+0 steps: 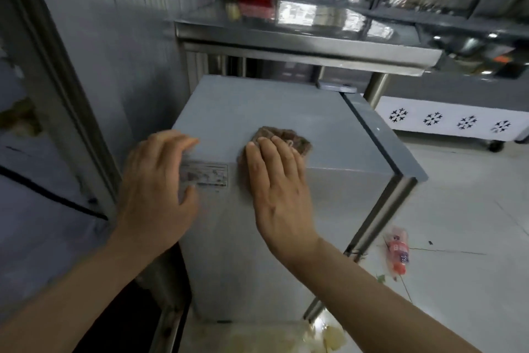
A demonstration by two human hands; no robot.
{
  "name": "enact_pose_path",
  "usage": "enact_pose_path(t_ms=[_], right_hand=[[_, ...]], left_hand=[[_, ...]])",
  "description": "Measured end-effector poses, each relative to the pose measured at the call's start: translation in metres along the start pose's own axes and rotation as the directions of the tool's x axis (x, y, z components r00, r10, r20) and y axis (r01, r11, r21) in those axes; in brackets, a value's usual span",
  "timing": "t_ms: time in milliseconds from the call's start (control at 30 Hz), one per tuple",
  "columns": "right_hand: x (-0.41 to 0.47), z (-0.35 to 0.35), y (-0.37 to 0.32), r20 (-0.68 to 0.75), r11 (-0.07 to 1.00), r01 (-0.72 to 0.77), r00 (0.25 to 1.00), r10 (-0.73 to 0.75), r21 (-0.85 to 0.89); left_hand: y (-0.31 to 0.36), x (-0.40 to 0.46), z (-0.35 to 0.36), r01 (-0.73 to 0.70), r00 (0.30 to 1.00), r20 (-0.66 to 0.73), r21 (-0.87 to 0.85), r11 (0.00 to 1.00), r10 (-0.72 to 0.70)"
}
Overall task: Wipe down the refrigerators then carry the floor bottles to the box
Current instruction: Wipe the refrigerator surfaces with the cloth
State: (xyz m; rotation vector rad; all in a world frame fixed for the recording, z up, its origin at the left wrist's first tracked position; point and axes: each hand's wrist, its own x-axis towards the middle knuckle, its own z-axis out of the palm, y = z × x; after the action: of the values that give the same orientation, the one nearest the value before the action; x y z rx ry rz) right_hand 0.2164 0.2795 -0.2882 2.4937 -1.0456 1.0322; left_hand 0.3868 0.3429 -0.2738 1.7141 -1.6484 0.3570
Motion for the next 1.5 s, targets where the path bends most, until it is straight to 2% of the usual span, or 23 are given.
enact_pose_path(t_ms=[67,133,300,367,467,567,700,833,933,1000,1100,1167,1267,1333,1400,1500], right_hand=[[-0.004,-0.002,0.014,0.029,0.991,0.112,0.993,-0.11,-0.079],[-0.015,-0.009,0.039,0.06,0.967,0.167,0.986,-0.158,-0.194],[-0.057,-0.034,0.112,-0.079,0.925,-0.045,0.997,0.016,-0.378],[-0.068,-0.04,0.129,-0.164,0.913,-0.139,0.983,0.08,-0.384],[-0.066,-0.027,0.128,-0.326,0.932,-0.185,0.942,0.078,-0.311],[-0.052,-0.004,0.105,-0.469,0.963,-0.205,0.877,0.102,-0.173],[-0.032,0.027,0.054,-0.49,0.99,-0.103,0.871,0.042,-0.099],[-0.003,0.053,-0.013,-0.439,0.999,0.019,0.898,-0.038,-0.047],[0.012,0.067,-0.05,-0.373,0.992,0.1,0.92,-0.123,-0.08],[0.015,0.067,-0.059,-0.296,0.977,0.176,0.933,-0.204,-0.117],[0.007,0.054,-0.037,-0.179,0.941,0.285,0.931,-0.318,-0.184],[-0.008,0.042,-0.006,-0.195,0.95,0.249,0.939,-0.285,-0.187],[-0.034,0.026,0.043,-0.321,0.974,0.078,0.936,-0.145,-0.215],[-0.04,0.024,0.054,-0.386,0.983,0.015,0.919,-0.086,-0.183],[-0.032,0.033,0.037,-0.45,0.993,-0.005,0.892,-0.049,-0.118],[-0.008,0.055,-0.017,-0.436,0.994,0.093,0.894,-0.105,-0.049]], left_hand=[[-0.009,-0.005,0.006,-0.003,0.999,-0.048,0.008,1.0,0.004],[-0.015,-0.009,0.015,-0.021,0.994,-0.106,-0.022,1.0,0.018],[-0.022,-0.011,0.039,-0.063,0.952,-0.301,-0.029,0.998,0.051],[-0.026,-0.011,0.045,-0.097,0.929,-0.361,-0.033,0.995,0.079],[-0.028,-0.011,0.045,-0.141,0.911,-0.395,-0.038,0.989,0.115],[-0.029,-0.014,0.044,-0.167,0.912,-0.39,-0.077,0.983,0.124],[-0.037,-0.024,0.042,-0.172,0.932,-0.352,-0.226,0.959,0.085],[-0.043,-0.028,0.037,-0.181,0.941,-0.334,-0.351,0.919,0.058],[-0.048,-0.03,0.034,-0.185,0.944,-0.326,-0.408,0.894,0.046],[-0.051,-0.033,0.035,-0.137,0.956,-0.295,-0.451,0.882,-0.003],[-0.054,-0.04,0.039,-0.058,0.969,-0.239,-0.479,0.876,-0.067],[-0.057,-0.047,0.041,-0.037,0.976,-0.21,-0.453,0.891,-0.066],[-0.059,-0.056,0.041,-0.006,0.985,-0.156,-0.446,0.895,-0.071],[-0.058,-0.058,0.04,0.01,0.989,-0.13,-0.453,0.892,-0.077],[-0.058,-0.059,0.038,0.019,0.99,-0.117,-0.465,0.885,-0.083],[-0.057,-0.063,0.034,0.037,0.992,-0.089,-0.48,0.877,-0.09]])
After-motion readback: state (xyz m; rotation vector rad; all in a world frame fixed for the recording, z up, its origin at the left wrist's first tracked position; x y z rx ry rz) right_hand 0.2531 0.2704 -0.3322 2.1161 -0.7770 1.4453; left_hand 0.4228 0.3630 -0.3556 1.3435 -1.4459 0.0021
